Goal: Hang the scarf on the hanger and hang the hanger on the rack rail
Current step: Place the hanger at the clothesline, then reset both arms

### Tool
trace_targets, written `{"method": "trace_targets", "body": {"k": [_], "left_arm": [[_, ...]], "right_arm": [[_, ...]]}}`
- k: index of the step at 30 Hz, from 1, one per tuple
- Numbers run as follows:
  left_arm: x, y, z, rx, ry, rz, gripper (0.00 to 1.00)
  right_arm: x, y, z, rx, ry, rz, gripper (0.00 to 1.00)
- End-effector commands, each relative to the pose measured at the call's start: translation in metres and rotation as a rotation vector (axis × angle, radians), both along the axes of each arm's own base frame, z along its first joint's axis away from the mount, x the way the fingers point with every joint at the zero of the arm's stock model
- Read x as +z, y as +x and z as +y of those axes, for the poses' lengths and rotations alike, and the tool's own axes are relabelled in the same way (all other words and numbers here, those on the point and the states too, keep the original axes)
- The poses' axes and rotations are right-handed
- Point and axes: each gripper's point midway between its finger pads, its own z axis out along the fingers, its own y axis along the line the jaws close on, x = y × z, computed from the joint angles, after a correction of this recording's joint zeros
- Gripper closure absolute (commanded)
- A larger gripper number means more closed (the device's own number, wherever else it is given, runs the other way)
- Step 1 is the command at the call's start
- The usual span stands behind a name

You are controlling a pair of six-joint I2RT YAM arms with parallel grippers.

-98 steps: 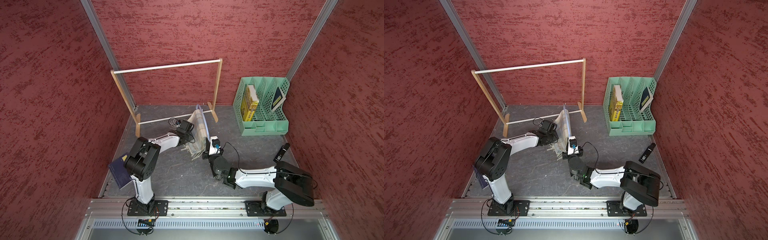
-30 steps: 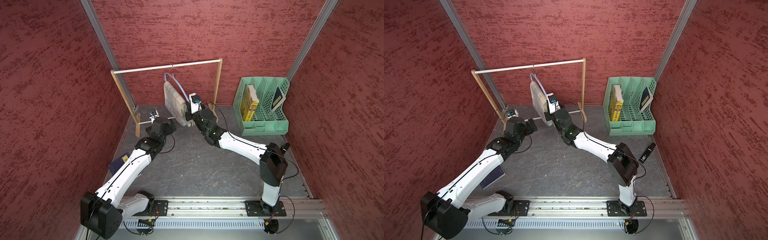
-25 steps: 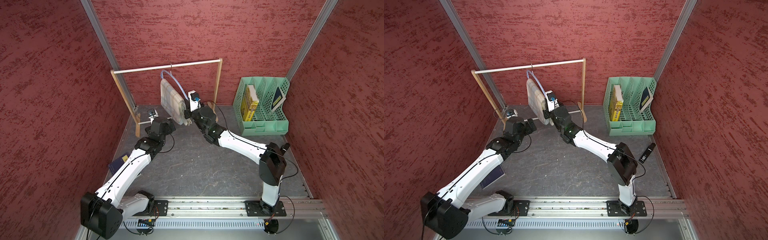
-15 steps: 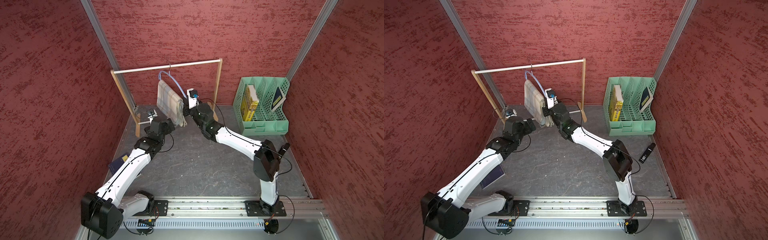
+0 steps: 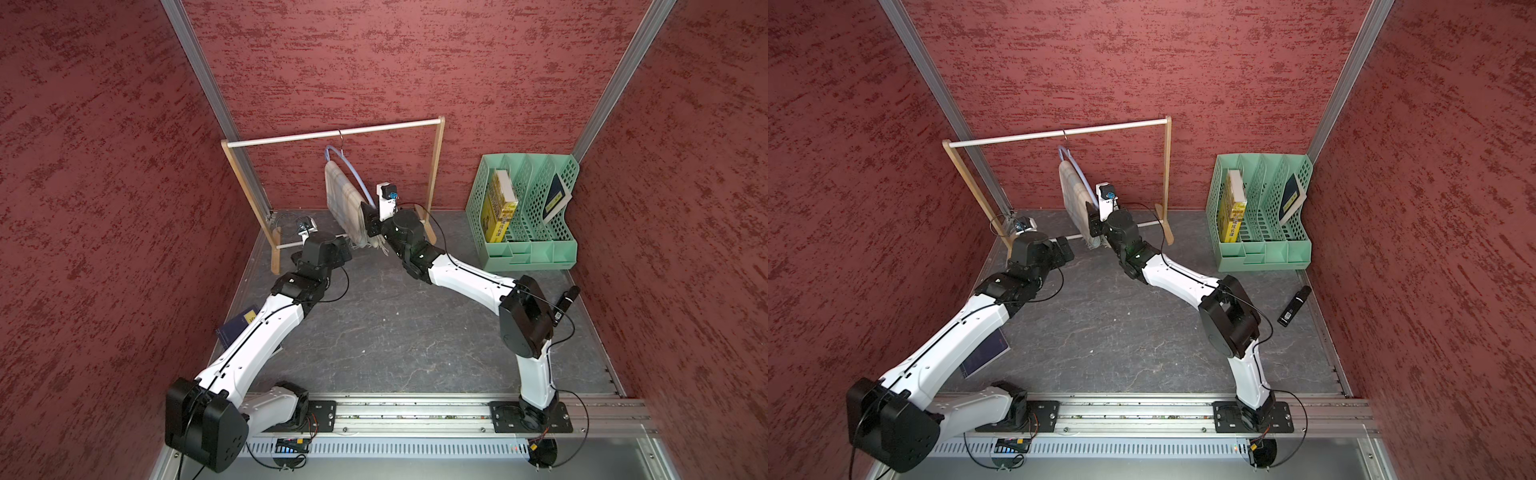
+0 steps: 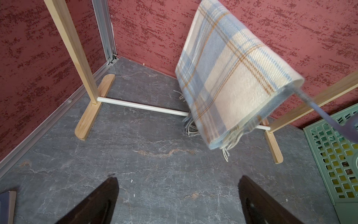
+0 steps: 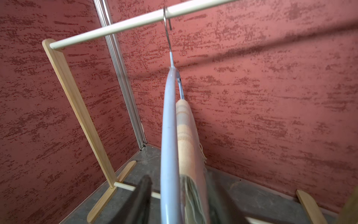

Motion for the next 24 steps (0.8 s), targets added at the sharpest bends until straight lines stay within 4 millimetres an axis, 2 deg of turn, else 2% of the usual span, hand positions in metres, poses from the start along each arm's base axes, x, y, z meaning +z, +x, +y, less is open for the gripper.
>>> {"method": "trace_targets", "body": {"k": [1, 4, 6, 9, 11, 13, 15, 18, 20, 22, 24], "left_arm": [[0.002, 0.002, -0.001, -0.018, 0.036, -0.010, 0.00], [0.008, 0.001, 0.000, -0.028, 0.087, -0.028, 0.00], [0.010, -0.001, 0.003, -0.026, 0.123, -0.037, 0.00], [0.012, -0.005, 0.007, -0.016, 0.197, -0.064, 0.00], [0.008, -0.007, 0.012, 0.001, 0.237, -0.095, 0.00], [0.000, -0.004, 0.022, 0.028, 0.276, -0.132, 0.00], [-0.015, 0.002, 0.043, 0.103, 0.294, -0.124, 0.00], [-0.046, 0.019, 0.070, 0.116, 0.306, -0.042, 0.00], [-0.065, 0.033, 0.079, 0.083, 0.321, -0.034, 0.00], [-0.083, 0.043, 0.081, 0.018, 0.314, -0.072, 0.00], [-0.089, 0.048, 0.086, -0.004, 0.289, -0.113, 0.00]], "right_arm": [[-0.004, -0.011, -0.020, -0.019, -0.018, 0.073, 0.01], [-0.031, -0.031, -0.043, -0.041, -0.101, 0.150, 0.02], [-0.059, -0.051, -0.065, -0.057, -0.177, 0.222, 0.02], [-0.112, -0.090, -0.126, -0.163, -0.307, 0.314, 0.01], [-0.140, -0.110, -0.176, -0.292, -0.394, 0.332, 0.02], [-0.148, -0.120, -0.223, -0.417, -0.438, 0.296, 0.02], [-0.151, -0.120, -0.263, -0.503, -0.426, 0.258, 0.02], [-0.147, -0.103, -0.326, -0.622, -0.311, 0.267, 0.01], [-0.142, -0.092, -0.366, -0.717, -0.263, 0.240, 0.02], [-0.141, -0.084, -0.390, -0.756, -0.267, 0.183, 0.01], [-0.143, -0.078, -0.404, -0.757, -0.260, 0.186, 0.02]]}}
